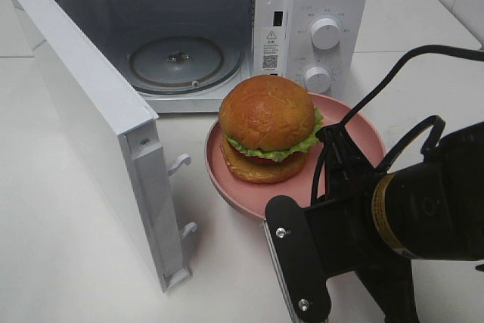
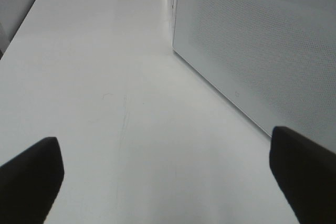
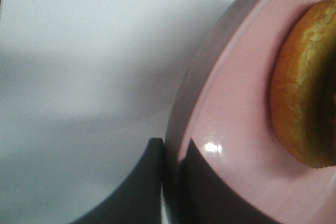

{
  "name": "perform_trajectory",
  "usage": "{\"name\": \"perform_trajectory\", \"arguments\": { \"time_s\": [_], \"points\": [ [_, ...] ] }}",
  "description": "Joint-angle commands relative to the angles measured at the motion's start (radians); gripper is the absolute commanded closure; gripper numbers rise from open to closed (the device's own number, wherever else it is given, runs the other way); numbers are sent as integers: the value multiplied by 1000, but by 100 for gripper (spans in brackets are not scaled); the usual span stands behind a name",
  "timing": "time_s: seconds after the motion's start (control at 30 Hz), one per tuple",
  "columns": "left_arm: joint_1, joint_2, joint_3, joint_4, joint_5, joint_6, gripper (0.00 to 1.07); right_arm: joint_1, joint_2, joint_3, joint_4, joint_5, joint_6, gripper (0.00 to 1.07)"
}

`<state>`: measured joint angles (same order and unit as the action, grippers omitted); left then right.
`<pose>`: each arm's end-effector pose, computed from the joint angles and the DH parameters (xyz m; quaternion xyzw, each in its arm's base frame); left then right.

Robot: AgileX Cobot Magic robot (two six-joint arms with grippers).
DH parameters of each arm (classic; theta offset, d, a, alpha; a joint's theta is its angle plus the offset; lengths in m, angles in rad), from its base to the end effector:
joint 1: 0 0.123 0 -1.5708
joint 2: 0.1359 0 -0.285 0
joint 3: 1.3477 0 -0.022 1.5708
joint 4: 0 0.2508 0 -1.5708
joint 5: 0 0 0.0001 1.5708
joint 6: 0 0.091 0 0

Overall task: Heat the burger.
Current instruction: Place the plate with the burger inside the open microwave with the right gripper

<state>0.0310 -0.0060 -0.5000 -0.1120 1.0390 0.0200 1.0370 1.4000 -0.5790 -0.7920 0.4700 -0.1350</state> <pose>-0.0049 -0.0089 0.2794 -0.0029 0.8446 -0.0424 0.5337 0.1433 0.1846 0.1804 -0.7568 0.5864 -0.1377 0.2537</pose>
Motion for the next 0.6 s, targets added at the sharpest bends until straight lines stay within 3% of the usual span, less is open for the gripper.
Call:
{"name": "perform_trajectory", "arguments": {
  "time_s": [0.03, 0.6],
  "points": [
    [1, -18, 2, -4, -2, 3, 7, -44, -14, -6, 12, -60, -102, 107],
    [1, -18, 2, -4, -2, 3, 7, -219, -14, -7, 333, -187, -703, 107]
  ]
}}
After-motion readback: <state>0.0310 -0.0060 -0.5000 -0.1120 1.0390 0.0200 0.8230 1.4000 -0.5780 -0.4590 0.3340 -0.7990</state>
